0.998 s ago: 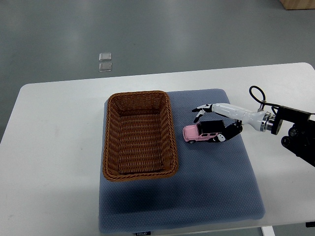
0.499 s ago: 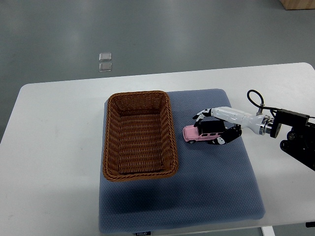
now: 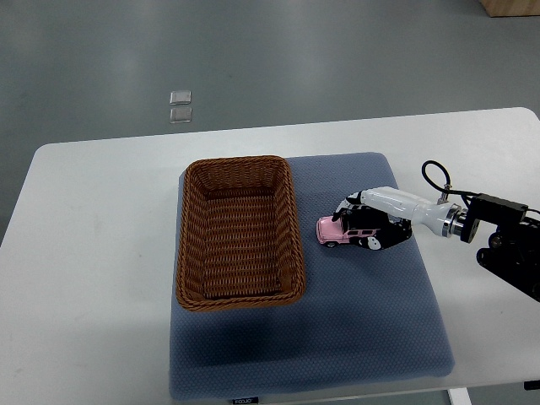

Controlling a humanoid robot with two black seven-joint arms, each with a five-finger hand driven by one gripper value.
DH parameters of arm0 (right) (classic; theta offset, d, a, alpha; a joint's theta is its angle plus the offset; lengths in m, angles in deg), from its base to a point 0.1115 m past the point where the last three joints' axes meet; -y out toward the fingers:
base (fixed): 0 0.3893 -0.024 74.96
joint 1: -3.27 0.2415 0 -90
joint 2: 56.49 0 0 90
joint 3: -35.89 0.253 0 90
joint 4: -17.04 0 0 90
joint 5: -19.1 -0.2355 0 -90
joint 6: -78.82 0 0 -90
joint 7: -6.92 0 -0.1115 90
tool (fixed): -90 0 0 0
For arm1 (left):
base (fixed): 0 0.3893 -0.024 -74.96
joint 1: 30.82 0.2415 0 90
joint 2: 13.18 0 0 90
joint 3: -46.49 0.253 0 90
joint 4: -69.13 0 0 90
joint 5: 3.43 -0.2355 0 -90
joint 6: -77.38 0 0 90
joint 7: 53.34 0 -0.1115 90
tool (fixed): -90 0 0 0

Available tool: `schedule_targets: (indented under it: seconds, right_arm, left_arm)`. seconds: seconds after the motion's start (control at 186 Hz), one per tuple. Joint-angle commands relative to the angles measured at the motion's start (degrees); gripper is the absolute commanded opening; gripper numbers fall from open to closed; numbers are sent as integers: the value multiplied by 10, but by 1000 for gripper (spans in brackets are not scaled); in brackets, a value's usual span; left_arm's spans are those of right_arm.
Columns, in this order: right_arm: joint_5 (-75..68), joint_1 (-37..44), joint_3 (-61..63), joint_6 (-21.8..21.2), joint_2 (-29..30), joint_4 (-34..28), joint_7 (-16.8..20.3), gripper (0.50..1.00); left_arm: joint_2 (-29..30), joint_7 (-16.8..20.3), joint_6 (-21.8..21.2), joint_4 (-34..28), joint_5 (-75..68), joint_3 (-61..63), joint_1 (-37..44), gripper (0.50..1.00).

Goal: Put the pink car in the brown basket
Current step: 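Close the right hand fingers around the pink SUV's body, then lift the pink SUV and carry it over the wicker basket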

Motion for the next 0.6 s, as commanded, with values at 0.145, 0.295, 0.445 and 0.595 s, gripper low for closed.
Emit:
schedule_targets:
  seconds: [0.145,0.295,0.445,0.595]
  right_arm:
    - [-10,7,7,12,-9,-7,0,500]
    - [-28,35,19,12,-23,-18,0,500]
    - [-50,75,18,5,-26,-32,0,500]
    - [-50,116,6,-6,-13,-40,0,500]
  left_arm:
    - [0,1,0,0,0,-1,0,1000]
    - [0,1,0,-3,0,-3,1,1000]
    - [0,1,0,-3,1,-3,1,1000]
    - [0,0,0,-3,0,-3,2,1000]
